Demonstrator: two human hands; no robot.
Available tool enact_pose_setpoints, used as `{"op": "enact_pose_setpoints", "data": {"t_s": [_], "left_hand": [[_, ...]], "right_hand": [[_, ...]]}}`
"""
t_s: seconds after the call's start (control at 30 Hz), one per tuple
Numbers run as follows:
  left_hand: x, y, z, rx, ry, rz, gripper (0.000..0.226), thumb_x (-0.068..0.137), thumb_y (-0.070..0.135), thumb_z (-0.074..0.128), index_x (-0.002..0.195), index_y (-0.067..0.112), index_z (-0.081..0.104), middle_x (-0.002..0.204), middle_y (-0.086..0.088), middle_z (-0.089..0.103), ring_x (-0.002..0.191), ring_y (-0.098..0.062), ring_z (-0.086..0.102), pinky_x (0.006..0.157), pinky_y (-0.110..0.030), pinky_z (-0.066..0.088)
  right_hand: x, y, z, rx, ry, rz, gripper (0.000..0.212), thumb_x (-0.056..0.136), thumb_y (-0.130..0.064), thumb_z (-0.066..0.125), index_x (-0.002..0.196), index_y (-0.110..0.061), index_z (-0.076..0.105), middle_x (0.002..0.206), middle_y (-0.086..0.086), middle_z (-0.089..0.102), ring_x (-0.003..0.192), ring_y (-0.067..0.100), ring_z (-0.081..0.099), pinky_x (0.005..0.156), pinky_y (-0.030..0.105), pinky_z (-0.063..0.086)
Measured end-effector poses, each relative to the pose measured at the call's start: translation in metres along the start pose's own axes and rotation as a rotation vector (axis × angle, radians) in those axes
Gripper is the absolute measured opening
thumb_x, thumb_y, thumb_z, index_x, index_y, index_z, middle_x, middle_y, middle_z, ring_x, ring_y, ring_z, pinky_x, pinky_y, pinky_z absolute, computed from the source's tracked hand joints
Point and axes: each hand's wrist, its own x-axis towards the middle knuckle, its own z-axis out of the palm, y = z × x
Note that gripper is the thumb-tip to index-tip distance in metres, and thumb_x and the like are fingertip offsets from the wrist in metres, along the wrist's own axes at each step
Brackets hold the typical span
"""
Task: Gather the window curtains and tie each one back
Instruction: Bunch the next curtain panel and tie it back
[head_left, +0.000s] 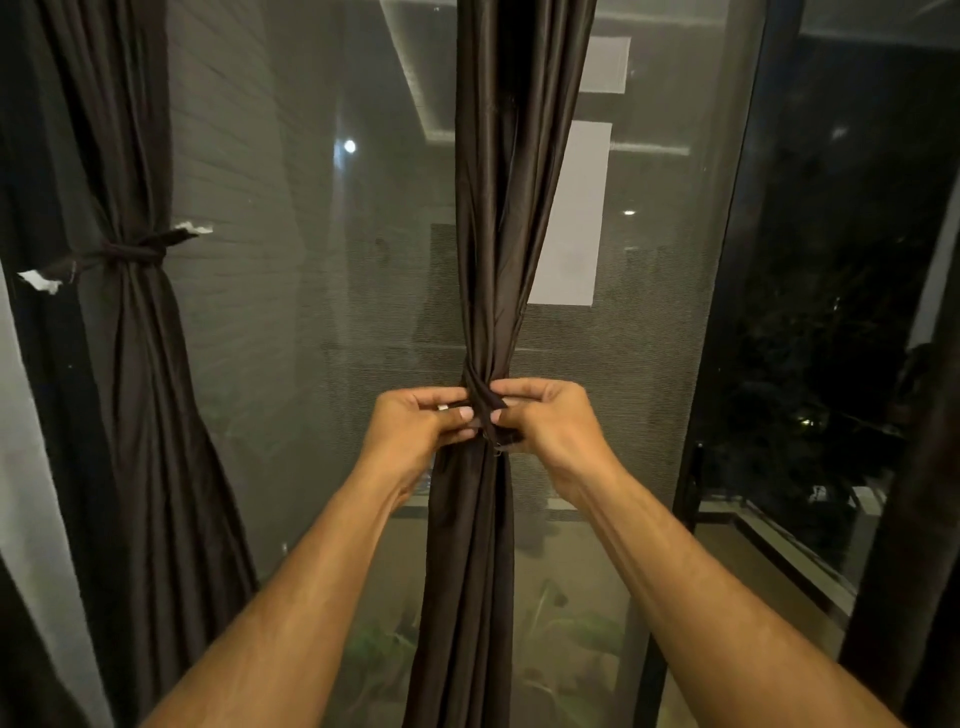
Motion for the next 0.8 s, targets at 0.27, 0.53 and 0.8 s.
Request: {"op": "enact_pose_setpoints", "data": {"t_s": [0.27,0.53,0.8], "left_hand": [[0.009,0.004,0.003,0.380,-0.053,0.089,0.022,0.095,-0.008,0.051,0.091,0.007,0.067,0.078,-0.016,0.064,0.057,-0.016,0.061,0.047,-0.029,0.050],[0.007,0.014,0.018,0.339,-0.020,0.132,0.028,0.090,0.026,0.075,0.074,0.005,0.067,0.062,-0.010,0.055,0.057,-0.019,0.048,0.051,-0.027,0.038],[0.006,0.008,0.014,0.306,-0.026,0.093,0.028,0.090,0.021,0.076,0.070,0.007,0.063,0.058,-0.008,0.051,0.058,-0.020,0.046,0.054,-0.030,0.036]], "right_hand": [[0.007,0.029,0.013,-0.283,0.151,-0.058,0.012,0.082,-0.011,0.084,0.086,-0.011,0.073,0.085,0.009,0.078,0.084,0.026,0.077,0.082,0.052,0.061],[0.017,0.020,0.013,-0.242,0.150,-0.046,0.009,0.085,-0.006,0.078,0.078,0.000,0.074,0.072,0.009,0.077,0.069,0.027,0.076,0.072,0.050,0.063],[0.004,0.015,0.015,0.472,0.179,0.133,0.017,0.089,0.004,0.060,0.098,-0.005,0.072,0.086,0.010,0.076,0.078,0.019,0.074,0.073,0.030,0.054]]}}
